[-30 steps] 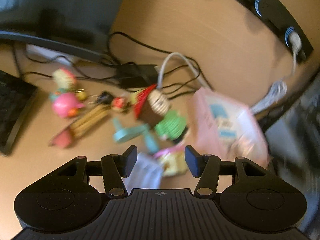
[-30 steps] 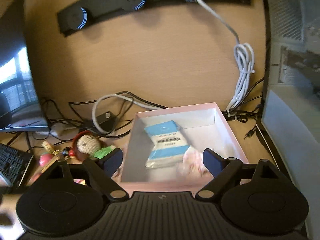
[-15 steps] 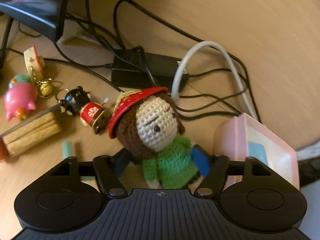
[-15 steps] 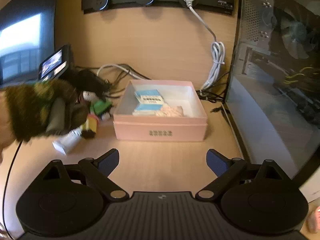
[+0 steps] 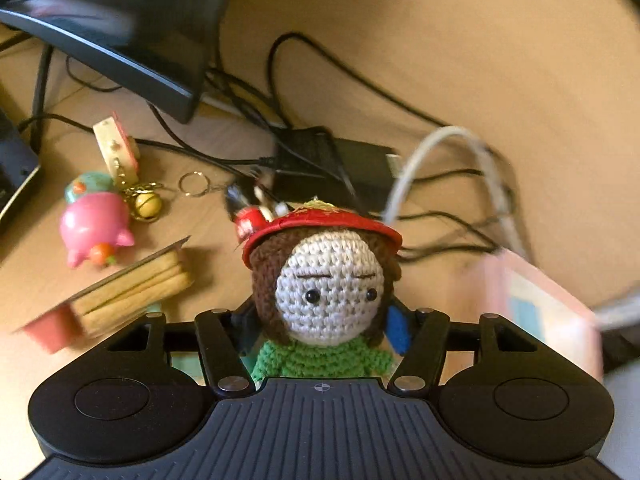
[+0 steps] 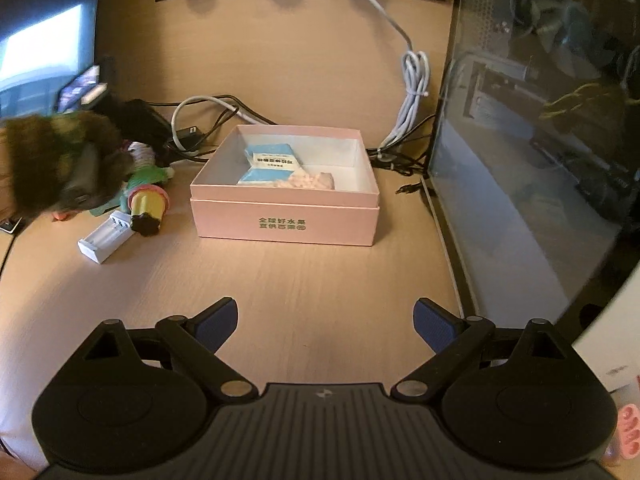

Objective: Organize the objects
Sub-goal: 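Grasp crocheted doll with left tool while right tool grasps cupcake toy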

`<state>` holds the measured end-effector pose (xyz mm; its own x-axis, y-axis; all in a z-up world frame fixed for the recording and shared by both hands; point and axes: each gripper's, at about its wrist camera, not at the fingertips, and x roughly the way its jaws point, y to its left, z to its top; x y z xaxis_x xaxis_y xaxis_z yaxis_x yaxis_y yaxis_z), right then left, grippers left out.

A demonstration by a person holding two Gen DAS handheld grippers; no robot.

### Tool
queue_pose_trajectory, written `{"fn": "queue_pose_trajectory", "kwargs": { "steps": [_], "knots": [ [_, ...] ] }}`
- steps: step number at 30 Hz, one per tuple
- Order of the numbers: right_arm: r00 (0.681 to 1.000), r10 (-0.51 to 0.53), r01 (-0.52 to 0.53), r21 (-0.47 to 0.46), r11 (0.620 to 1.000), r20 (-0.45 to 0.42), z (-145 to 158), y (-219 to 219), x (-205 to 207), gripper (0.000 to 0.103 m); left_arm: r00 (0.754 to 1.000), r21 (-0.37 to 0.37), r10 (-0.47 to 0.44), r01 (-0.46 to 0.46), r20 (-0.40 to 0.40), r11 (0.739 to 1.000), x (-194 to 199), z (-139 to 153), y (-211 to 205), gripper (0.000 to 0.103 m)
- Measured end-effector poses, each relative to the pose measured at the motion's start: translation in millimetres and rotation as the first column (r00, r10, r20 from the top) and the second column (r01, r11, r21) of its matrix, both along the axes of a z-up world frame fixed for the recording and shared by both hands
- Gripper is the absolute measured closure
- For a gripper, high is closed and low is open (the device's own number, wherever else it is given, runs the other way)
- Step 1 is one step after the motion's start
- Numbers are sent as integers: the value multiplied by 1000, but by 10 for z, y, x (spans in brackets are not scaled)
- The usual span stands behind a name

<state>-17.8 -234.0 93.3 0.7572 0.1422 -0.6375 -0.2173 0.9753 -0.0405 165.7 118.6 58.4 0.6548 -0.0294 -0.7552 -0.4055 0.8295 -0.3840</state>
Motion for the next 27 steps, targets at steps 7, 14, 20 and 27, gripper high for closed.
{"fn": "queue_pose_trajectory", "kwargs": {
  "steps": [7, 14, 20, 27],
  "knots": [
    [985, 171, -171, 23, 985, 10, -27, 550, 201, 8, 972, 38, -180, 176, 152, 984, -1172, 460, 335, 38],
    [933, 355, -352, -55, 934, 63, -119, 1475, 460, 13, 972, 51, -218, 214, 89, 975, -2027, 461, 590, 38],
    [917, 396, -370, -251, 894, 56, -375, 2206, 836, 37, 957, 60, -291, 290, 1, 955, -2430, 213, 517, 38],
    [932, 361, -352, -262, 899, -15, -449, 2280, 947, 56, 913, 45, -407, 409, -39, 912, -2478, 142, 367, 38]
  ]
}}
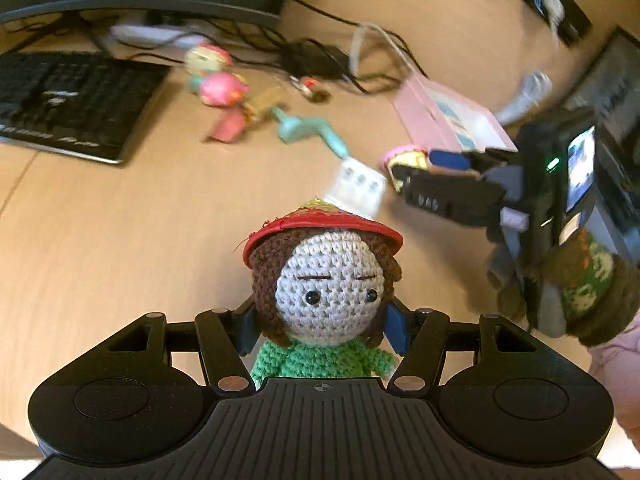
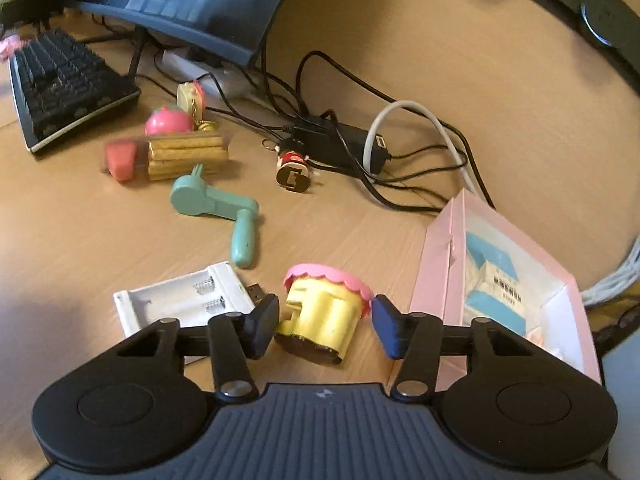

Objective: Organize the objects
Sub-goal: 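Grasp crocheted doll with left tool while right tool grasps cupcake toy, then lower the crocheted doll into the pink box and open the left tool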

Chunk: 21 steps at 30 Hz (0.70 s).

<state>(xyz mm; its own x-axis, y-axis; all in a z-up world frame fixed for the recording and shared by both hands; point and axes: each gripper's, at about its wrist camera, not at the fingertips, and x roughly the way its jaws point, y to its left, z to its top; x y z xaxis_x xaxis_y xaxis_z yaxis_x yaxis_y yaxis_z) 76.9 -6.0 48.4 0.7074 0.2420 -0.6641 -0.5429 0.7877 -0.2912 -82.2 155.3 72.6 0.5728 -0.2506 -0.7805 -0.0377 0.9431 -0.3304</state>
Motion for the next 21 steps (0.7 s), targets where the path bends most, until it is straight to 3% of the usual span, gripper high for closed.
{"fn": "queue_pose_trajectory", "kwargs": {
  "steps": [5, 7, 10, 15, 16, 18, 19, 21],
  "knots": [
    [997, -70, 73, 79, 994, -37, 202, -491, -345, 57, 990, 7, -129, 130, -64, 992, 129, -74, -277, 38],
    [994, -97, 101, 87, 991, -53, 268, -744, -529, 72, 982, -20, -172, 171, -76, 985, 196, -80, -395, 38],
    [985, -167, 172, 97, 980, -49, 349, -1127, -768, 73, 969, -59, -237, 233, -71, 971, 361, -50, -627, 38],
    [961, -268, 274, 127, 953, -60, 370, -1639, -981, 74, 952, -52, -301, 299, -60, 953, 700, -39, -1078, 38],
    [958, -279, 285, 134, 949, -60, 365, -1710, -1008, 71, 951, -56, -305, 301, -61, 952, 734, -42, -1143, 38],
    [954, -293, 298, 127, 946, -57, 340, -1806, -1050, 56, 948, -68, -313, 309, -62, 949, 783, -43, -1267, 38],
    [953, -301, 304, 116, 946, -44, 323, -1836, -1073, 43, 947, -71, -316, 312, -65, 948, 800, -48, -1302, 38],
    [951, -307, 309, 102, 946, -33, 290, -1858, -1082, 39, 946, -66, -318, 313, -71, 947, 798, -63, -1366, 38]
  ]
}}
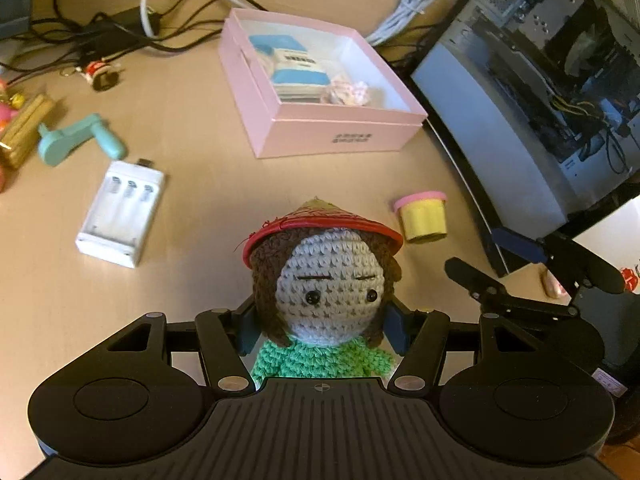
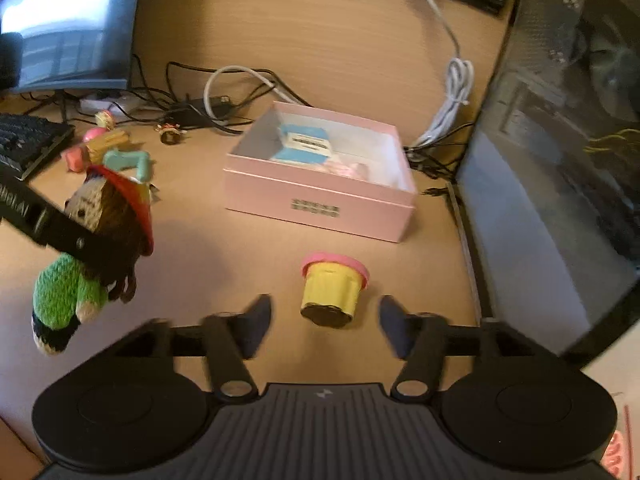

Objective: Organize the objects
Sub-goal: 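Lower the crocheted doll into the pink box and open the left tool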

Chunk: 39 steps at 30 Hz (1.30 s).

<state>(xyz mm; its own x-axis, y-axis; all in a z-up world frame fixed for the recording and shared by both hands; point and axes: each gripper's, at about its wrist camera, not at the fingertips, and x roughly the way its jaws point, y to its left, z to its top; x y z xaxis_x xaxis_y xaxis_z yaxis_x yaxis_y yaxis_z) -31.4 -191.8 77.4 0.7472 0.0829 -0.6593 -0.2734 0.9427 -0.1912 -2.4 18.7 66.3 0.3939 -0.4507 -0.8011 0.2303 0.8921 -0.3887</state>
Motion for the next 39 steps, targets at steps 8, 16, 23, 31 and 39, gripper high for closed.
{"fn": "queue_pose_trajectory", "kwargs": {
  "steps": [8, 16, 23, 31, 39],
  "knots": [
    [978, -210, 210, 1, 978, -9, -246, -200, 554, 30, 997, -1, 70, -70, -33, 998, -134, -44, 133, 38],
    [969, -244, 245, 3, 970, -47, -509, -349, 549, 47, 986, 0, 158, -159, -54, 987, -267, -74, 339, 38],
    [988, -146, 148, 20, 989, -57, -378, -271, 405, 48, 987, 20, 130, -129, -97, 991, -237, -104, 259, 38],
    [990, -132, 123, 144, 982, 53, 139, -422, 143, 48, 977, -14, 44, -42, 208, 999, 412, 728, -145, 37],
    [989, -133, 117, 210, 971, 63, 157, -459, -62, 48, 858, 71, -8, -33, 513, 997, 1466, 812, -923, 36]
  ]
}}
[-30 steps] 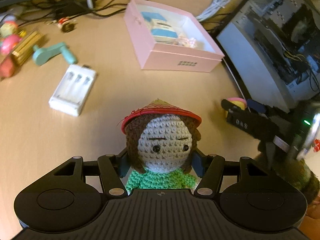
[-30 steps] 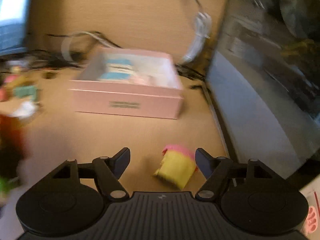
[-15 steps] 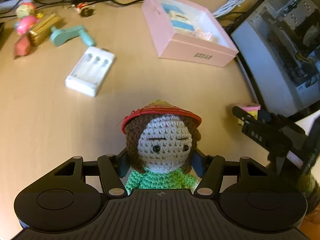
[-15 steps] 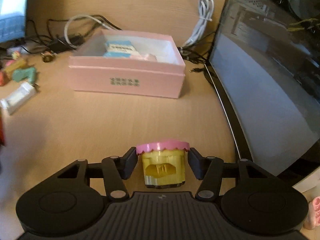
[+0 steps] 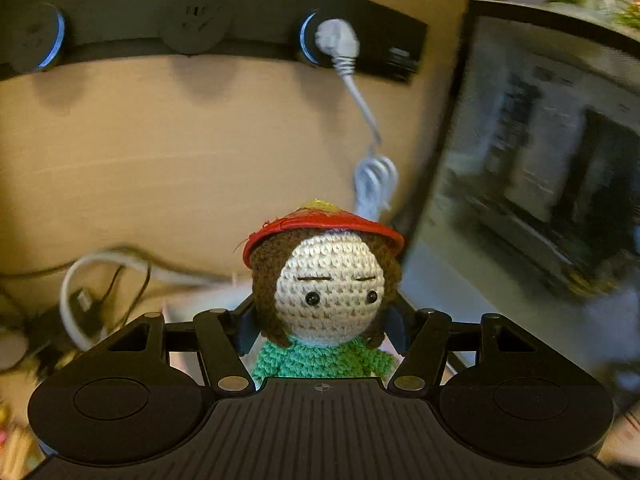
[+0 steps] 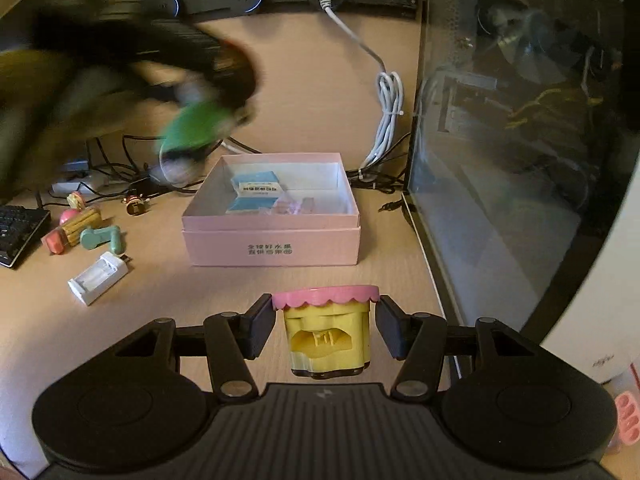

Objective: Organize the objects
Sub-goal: 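Lower the crocheted doll into the pink box and open the left tool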

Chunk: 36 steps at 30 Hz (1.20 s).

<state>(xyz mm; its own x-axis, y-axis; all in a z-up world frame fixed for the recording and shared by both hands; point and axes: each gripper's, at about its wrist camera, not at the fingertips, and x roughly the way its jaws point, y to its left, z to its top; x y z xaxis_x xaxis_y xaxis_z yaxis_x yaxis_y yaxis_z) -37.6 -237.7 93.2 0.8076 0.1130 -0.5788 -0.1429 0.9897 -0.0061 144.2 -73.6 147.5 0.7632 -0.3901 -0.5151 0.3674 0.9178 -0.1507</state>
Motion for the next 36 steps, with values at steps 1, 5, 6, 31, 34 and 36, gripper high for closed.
{"fn": "queue_pose_trajectory", "kwargs": {
  "steps": [1, 5, 6, 31, 34, 36],
  "knots": [
    [1000, 2, -2, 1, 1000, -4, -22, 7, -23, 48, 1000, 7, 14, -14, -6, 1000, 111, -109, -47, 35],
    [1000, 15, -15, -8, 1000, -6, -86, -24, -122, 48, 964, 112, 137, -114, -226, 987, 476, -680, -149, 35],
    [1000, 18, -18, -7, 1000, -8, -99, -36, -139, 48, 941, 135, 172, -138, -292, 981, 518, -803, -134, 35],
    [995, 56, -57, -18, 998, -81, -245, -17, 275, 48, 983, 396, 94, -23, -160, 918, 194, -800, -223, 34],
    [995, 44, -47, -24, 999, -92, -273, -35, 297, 48, 989, 406, 90, -36, -114, 913, 62, -758, -168, 34],
    [995, 41, -44, -24, 999, -92, -276, -45, 308, 48, 991, 383, 105, -65, -84, 921, -5, -699, -98, 34]
  ]
}}
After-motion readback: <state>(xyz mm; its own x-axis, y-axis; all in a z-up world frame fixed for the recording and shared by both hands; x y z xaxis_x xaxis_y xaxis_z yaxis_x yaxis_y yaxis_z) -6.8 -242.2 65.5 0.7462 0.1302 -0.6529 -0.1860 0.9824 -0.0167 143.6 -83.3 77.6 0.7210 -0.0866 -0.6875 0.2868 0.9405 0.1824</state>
